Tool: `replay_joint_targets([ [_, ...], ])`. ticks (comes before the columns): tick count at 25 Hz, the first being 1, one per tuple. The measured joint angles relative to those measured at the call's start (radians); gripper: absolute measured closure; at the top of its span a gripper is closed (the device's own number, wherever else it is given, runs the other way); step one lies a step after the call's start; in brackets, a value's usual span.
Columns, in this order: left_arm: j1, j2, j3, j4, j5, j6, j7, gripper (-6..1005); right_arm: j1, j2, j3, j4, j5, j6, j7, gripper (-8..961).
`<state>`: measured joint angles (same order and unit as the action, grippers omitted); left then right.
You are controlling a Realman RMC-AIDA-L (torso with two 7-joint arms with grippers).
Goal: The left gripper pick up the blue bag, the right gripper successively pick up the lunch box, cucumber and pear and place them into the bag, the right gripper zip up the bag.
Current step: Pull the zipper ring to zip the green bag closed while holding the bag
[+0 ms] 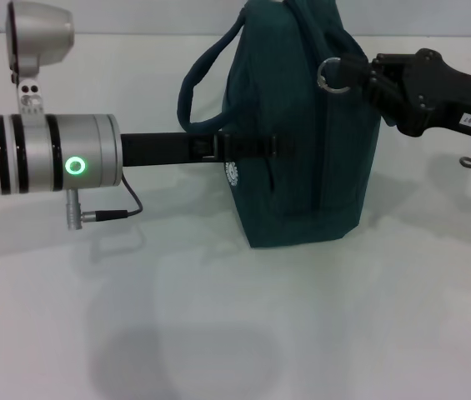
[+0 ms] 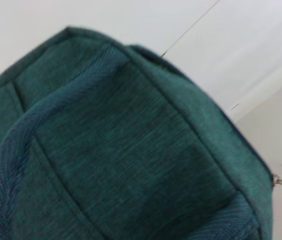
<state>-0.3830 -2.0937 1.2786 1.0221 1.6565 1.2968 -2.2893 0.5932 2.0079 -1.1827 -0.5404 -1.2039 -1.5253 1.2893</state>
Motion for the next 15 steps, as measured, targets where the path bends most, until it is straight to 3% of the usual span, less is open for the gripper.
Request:
replay_joint_targets([
  [13,-0.008,0.007,-0.01,-0.141,-0.11,0.016,0.26,534,0.0,-0.006,0.005,-0.003,0.001,0.004,0.007,935],
  [15,-0.009,0.008,-0.011,-0.155,-0.118,0.026,0.284,689,0.001,-0.006,0.011,-0.003,0.001,0.003,0.007,935],
])
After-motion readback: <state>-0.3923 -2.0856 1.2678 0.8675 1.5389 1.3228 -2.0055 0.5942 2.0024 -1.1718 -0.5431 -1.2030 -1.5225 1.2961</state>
